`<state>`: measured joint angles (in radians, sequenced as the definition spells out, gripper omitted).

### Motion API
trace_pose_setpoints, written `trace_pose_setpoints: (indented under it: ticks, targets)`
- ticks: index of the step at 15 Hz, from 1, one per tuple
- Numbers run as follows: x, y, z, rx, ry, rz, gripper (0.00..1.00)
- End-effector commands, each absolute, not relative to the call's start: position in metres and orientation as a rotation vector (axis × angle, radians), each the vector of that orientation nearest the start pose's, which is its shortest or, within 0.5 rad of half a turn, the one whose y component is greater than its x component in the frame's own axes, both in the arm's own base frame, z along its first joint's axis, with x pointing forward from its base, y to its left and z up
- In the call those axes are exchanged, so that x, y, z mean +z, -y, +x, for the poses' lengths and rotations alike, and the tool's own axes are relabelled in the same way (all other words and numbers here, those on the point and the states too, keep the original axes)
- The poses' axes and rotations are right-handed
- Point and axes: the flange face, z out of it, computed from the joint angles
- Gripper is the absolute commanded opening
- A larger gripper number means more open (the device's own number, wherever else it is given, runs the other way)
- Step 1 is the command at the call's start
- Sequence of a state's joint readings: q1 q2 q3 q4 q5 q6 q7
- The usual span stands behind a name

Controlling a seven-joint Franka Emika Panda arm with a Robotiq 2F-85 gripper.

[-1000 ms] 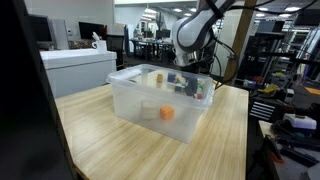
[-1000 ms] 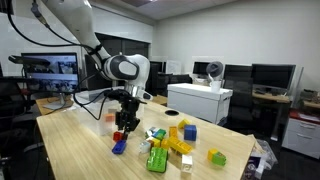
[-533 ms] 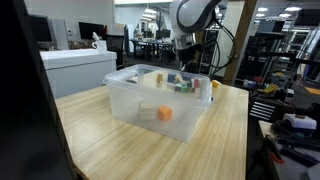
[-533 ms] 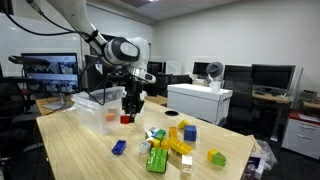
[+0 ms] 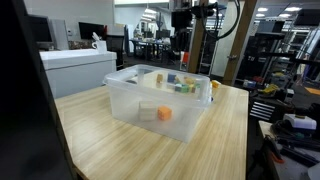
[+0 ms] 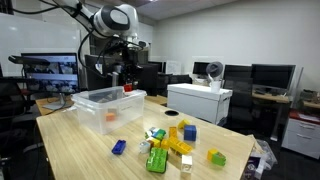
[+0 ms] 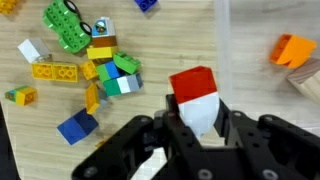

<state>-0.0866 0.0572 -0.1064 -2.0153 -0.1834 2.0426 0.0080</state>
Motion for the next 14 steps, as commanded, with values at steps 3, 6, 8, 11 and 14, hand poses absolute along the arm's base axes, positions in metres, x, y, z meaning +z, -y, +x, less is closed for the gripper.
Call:
trace_pose_setpoints:
  ticks: [3, 6, 8, 11, 14]
  targets:
    - [0.431, 0.011, 0.524, 0.042, 0.125, -3.257, 0.11]
    - [0.413, -0.014, 0.524, 0.081, 0.168, -3.278, 0.62]
    - [0.405, 0.009, 0.528, 0.113, 0.065, -3.274, 0.76]
    - [0.408, 0.068, 0.529, 0.122, -0.109, -3.251, 0.95]
    - [0.415, 0.147, 0.515, 0.121, -0.190, -3.224, 1.00]
